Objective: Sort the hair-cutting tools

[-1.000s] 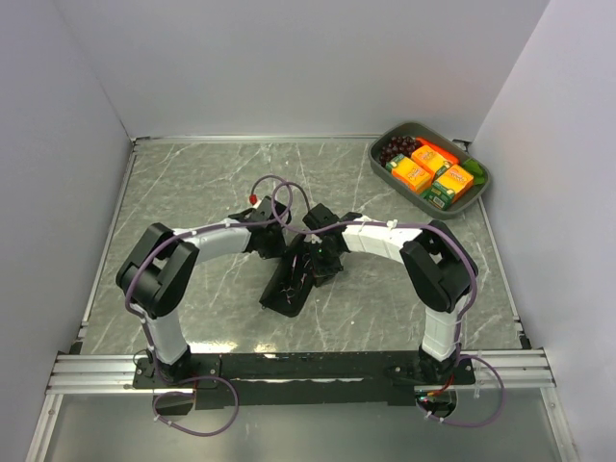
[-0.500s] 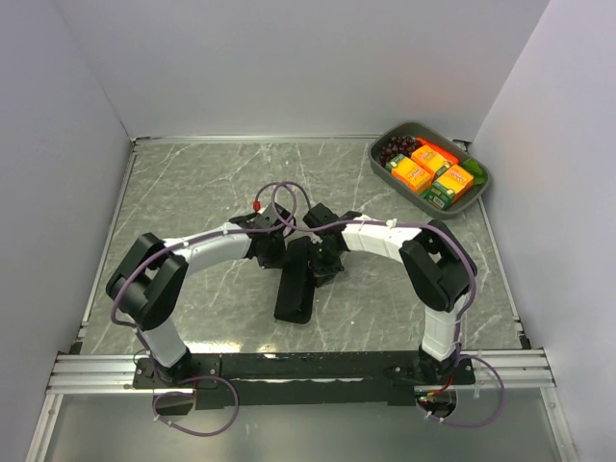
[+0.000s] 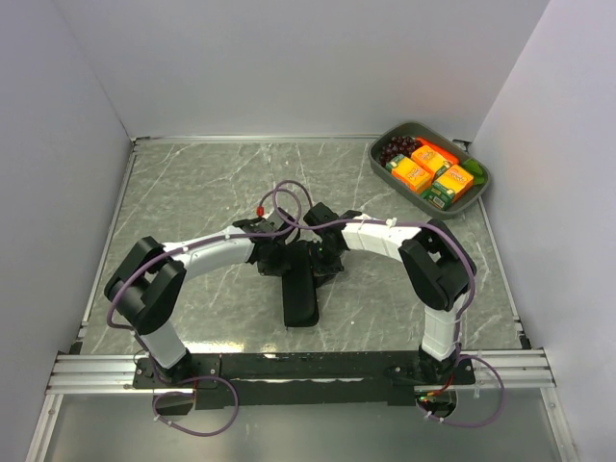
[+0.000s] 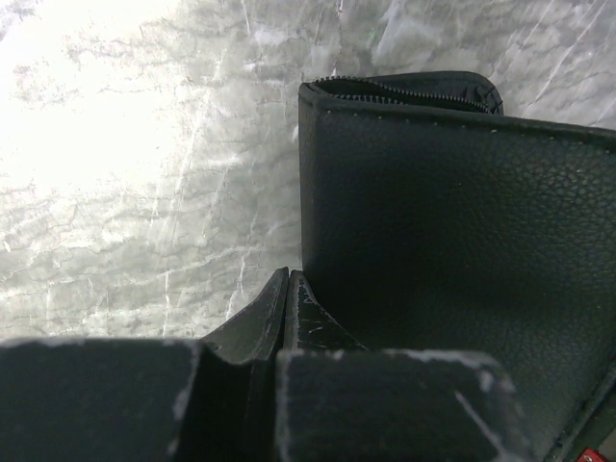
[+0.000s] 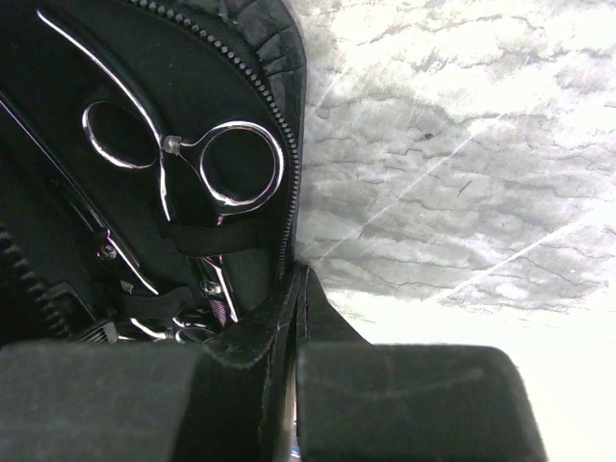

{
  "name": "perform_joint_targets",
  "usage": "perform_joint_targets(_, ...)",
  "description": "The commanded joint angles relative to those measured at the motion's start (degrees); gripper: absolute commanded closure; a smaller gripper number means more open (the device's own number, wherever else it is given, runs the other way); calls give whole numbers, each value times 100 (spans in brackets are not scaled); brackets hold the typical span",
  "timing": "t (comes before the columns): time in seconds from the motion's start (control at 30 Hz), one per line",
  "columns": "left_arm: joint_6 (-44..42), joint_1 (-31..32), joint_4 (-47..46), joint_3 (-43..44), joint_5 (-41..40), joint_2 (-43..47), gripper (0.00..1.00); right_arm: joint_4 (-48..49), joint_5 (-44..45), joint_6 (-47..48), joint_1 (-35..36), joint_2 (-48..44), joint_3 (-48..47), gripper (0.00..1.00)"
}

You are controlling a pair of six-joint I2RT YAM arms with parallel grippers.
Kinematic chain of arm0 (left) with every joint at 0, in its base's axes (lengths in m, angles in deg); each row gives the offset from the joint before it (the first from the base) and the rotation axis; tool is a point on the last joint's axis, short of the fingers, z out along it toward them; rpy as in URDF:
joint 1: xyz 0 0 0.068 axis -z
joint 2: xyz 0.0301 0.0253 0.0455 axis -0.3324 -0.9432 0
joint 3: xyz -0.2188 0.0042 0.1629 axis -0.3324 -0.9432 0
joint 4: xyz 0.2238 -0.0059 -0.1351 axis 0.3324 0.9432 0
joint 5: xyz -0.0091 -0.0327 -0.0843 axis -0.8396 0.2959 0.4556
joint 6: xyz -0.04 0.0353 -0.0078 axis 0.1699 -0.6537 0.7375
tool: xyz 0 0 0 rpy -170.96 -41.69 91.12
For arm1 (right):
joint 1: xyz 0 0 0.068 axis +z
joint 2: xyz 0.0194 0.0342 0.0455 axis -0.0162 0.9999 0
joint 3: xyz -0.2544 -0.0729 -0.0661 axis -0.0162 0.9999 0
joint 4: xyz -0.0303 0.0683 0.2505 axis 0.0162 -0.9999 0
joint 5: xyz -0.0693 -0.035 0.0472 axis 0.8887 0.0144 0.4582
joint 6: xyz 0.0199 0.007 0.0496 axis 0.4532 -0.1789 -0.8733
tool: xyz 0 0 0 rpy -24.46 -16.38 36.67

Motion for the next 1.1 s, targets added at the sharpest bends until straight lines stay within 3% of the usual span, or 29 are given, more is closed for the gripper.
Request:
perform_joint_targets(0.0, 176, 248, -324, 244, 560, -45, 99, -163, 959, -83, 7, 421, 412, 100)
perform_joint_targets(0.4, 220, 318, -404, 297, 621, -239, 99, -1234, 2804, -48, -10, -651, 185, 100)
perform_joint_targets(0.67, 256, 336, -412, 306, 586, -256, 99, -1648, 2762, 146, 7, -1485, -404, 100)
perform_joint_targets(0.8, 282, 345, -421, 297, 586, -256, 99, -1657, 2244, 5, 16, -1951, -527, 70)
perform_joint_targets(1.07, 282, 371, -448, 315, 621, -327, 99, -1639, 1707, -478, 253, -2278, -685, 57)
